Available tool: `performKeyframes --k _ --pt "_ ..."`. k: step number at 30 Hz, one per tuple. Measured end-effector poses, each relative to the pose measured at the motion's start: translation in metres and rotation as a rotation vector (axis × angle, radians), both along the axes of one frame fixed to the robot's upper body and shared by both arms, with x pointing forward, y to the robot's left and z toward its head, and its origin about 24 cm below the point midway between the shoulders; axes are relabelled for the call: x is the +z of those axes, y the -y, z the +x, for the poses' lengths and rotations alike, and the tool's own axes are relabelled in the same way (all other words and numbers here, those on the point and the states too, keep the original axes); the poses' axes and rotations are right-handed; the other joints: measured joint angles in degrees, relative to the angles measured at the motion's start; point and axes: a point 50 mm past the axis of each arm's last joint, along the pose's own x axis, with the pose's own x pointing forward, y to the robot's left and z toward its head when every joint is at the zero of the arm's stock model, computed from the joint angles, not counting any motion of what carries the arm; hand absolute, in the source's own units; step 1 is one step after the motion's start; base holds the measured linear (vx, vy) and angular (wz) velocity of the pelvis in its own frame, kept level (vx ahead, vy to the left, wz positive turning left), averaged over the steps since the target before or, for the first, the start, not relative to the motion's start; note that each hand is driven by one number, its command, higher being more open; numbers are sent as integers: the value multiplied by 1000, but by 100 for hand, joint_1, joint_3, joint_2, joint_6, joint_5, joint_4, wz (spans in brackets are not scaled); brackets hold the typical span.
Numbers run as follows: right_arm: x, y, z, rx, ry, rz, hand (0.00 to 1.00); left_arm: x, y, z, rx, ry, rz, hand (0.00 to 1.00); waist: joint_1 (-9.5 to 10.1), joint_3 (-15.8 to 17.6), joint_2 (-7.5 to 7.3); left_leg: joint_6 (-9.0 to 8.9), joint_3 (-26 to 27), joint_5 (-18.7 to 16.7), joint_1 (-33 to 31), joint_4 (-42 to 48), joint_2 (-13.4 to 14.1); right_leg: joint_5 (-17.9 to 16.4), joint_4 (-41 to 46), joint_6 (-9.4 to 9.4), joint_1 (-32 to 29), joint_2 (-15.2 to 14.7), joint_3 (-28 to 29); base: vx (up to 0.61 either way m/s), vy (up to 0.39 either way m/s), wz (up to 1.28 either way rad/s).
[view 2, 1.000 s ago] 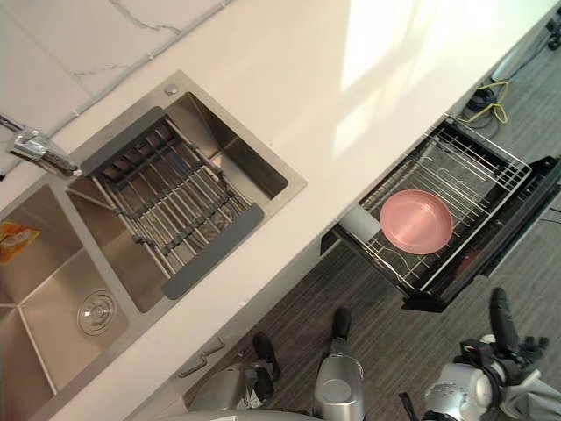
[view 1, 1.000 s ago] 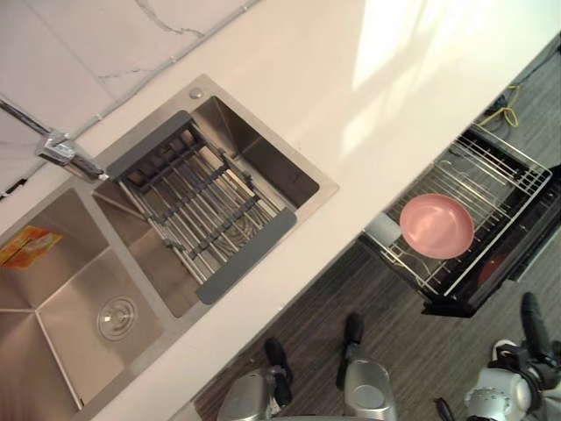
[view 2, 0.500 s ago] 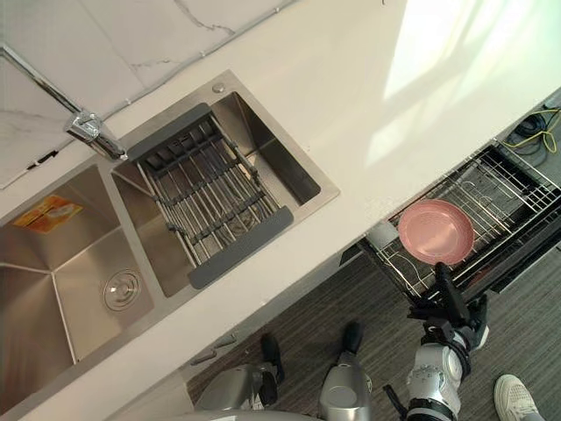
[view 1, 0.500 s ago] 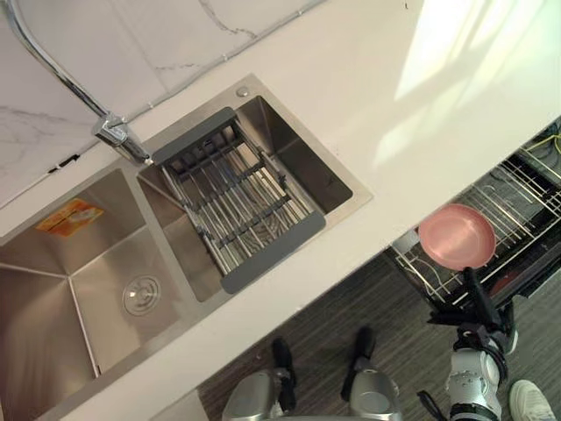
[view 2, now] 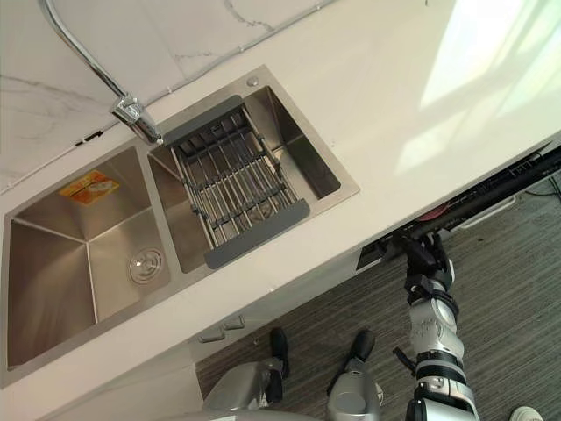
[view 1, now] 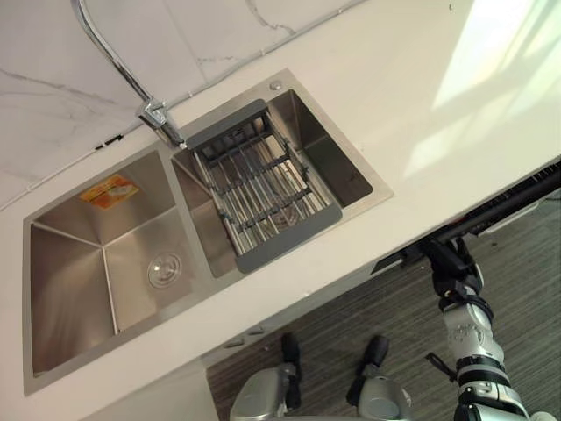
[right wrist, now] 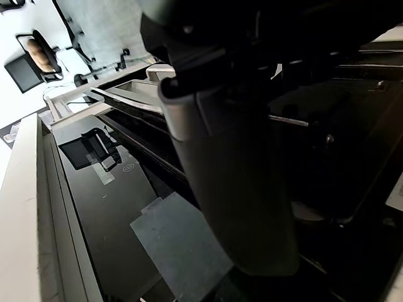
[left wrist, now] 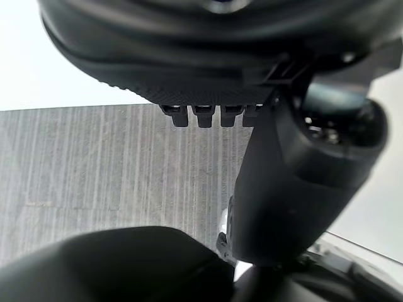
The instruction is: Walk over to the sink, pick up the cup, carry it to the dishwasher, place the cup inside the dishwasher, then close the dishwasher door
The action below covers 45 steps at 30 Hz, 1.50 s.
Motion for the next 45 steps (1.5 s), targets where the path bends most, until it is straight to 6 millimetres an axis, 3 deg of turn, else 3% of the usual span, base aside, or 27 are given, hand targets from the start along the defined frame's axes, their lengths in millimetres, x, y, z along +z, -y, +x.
performKeyframes --k 4,7,10,16,19,23,25,29,31,32,34,36,37,39,43,45 --pt "3 -23 9 204 57 75 100 1 -7 1 6 13 13 100 37 9 7 -63 -72 5 -62 1 128 -64 -12 -66 34 123 -162 -104 -16 4" --pt "5 -22 10 219 60 112 100 1 -8 7 5 37 16 100 179 29 38 -109 -160 34 -131 -115 266 -101 -20 -121 -67 282 -148 -133 -73 7" --pt "4 -35 14 279 58 113 100 2 -9 8 -4 40 21 100 213 33 37 -264 -206 48 -168 -135 452 -167 -29 -220 -128 508 -135 -80 -110 -6" --pt "2 -47 12 362 56 95 100 2 -9 9 2 48 24 100 220 32 38 -307 -241 26 -203 -31 749 -289 -22 -436 -152 811 -170 -18 -96 -8" --pt "-19 -46 -12 406 -50 3 100 2 -9 8 19 48 22 100 213 23 21 -298 -282 33 -172 -27 792 -341 -1 -510 -52 836 -379 48 -10 27" --pt "-84 -60 -72 431 -348 19 100 1 -7 4 40 55 16 100 316 -44 -64 -285 -298 105 -135 -39 788 -449 23 -455 168 773 -702 76 46 48" --pt "-111 -81 -99 450 -483 39 100 1 -7 0 92 51 5 100 359 -99 -172 -276 -284 207 -104 -57 753 -493 69 -379 249 704 -804 103 88 28" --pt "-129 -104 -118 462 -597 -2 100 3 -18 -8 123 38 26 100 465 -197 -517 -278 -169 224 111 -246 614 -472 73 -250 369 544 -761 100 86 1" --pt "-131 -105 -121 464 -636 -103 100 4 -27 -16 143 18 42 100 473 -312 -746 -198 -11 116 213 -229 514 -488 83 -159 442 431 -693 89 86 -12" --pt "-131 -104 -120 459 -643 -123 100 4 -27 -16 148 17 42 100 482 -320 -781 -155 78 -7 176 -55 504 -505 115 -131 465 381 -684 68 108 -5" --pt "-133 -93 -124 415 -692 -196 100 4 -26 -13 153 24 31 100 462 -290 -845 304 1178 -579 -67 1000 623 -645 331 11 659 129 -844 55 158 31" --pt "-137 -81 -138 360 -765 -229 100 4 -24 -14 152 23 15 100 458 -319 -833 406 1670 -753 -78 1326 636 -758 600 172 786 -92 -978 77 229 51" --pt "-138 -80 -141 345 -781 -234 100 4 -24 -13 151 25 7 100 489 -349 -809 427 1652 -767 -73 1317 593 -787 700 211 777 -162 -1003 99 242 48" --pt "-142 -84 -146 329 -821 -240 100 4 -26 -13 144 12 -13 100 522 -354 -976 476 1518 -749 -70 1142 312 -820 893 298 730 -432 -1134 96 198 39" --pt "-150 -91 -157 327 -894 -209 100 4 -25 -17 139 -4 -31 100 621 -425 -1142 573 1488 -797 129 924 10 -985 1317 457 726 -828 -1128 84 164 14" --pt "-152 -90 -159 304 -931 -187 100 4 -28 -17 110 -7 -30 100 620 -445 -1299 648 1429 -912 173 887 -178 -1258 1852 440 635 -1165 -1114 43 99 20"
